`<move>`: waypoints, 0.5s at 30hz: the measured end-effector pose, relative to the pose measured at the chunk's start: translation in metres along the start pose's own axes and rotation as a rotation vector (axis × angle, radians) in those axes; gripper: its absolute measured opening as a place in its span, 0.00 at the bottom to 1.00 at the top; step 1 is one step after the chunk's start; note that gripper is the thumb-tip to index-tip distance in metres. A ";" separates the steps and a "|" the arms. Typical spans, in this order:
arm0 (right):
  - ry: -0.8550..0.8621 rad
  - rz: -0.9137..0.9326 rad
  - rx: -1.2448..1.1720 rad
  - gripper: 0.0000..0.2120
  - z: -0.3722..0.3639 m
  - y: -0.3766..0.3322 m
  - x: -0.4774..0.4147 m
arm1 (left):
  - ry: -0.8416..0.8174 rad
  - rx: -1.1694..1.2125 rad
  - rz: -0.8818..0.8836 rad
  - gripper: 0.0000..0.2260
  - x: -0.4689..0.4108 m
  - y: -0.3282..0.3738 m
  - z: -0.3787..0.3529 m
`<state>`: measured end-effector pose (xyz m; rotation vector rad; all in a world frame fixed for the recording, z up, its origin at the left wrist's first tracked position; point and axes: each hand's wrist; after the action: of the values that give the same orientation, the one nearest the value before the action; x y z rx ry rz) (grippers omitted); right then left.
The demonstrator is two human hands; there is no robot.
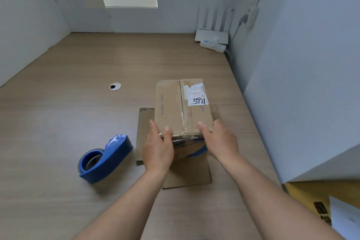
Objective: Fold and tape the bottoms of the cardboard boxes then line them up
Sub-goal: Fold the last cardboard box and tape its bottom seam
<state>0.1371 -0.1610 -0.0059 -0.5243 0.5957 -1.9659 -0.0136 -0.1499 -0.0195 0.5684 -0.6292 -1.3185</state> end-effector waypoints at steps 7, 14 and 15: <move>-0.110 0.200 0.266 0.36 0.028 0.004 -0.007 | -0.119 -0.284 -0.128 0.39 -0.012 -0.010 0.014; -0.094 0.455 0.432 0.34 0.022 0.009 -0.021 | -0.097 -0.488 -0.227 0.29 -0.019 -0.004 0.031; -0.137 0.477 0.370 0.34 0.024 0.016 -0.024 | -0.128 -0.458 -0.239 0.30 -0.022 -0.009 0.033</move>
<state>0.1727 -0.1503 0.0003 -0.2517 0.2309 -1.5215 -0.0460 -0.1302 -0.0042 0.1878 -0.3483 -1.6719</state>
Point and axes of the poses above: each hand's wrist, its own x-axis away from the middle knuckle, its own z-axis out of the back of the hand, y = z × x, and after that the axes turned 8 degrees about -x, right-handed
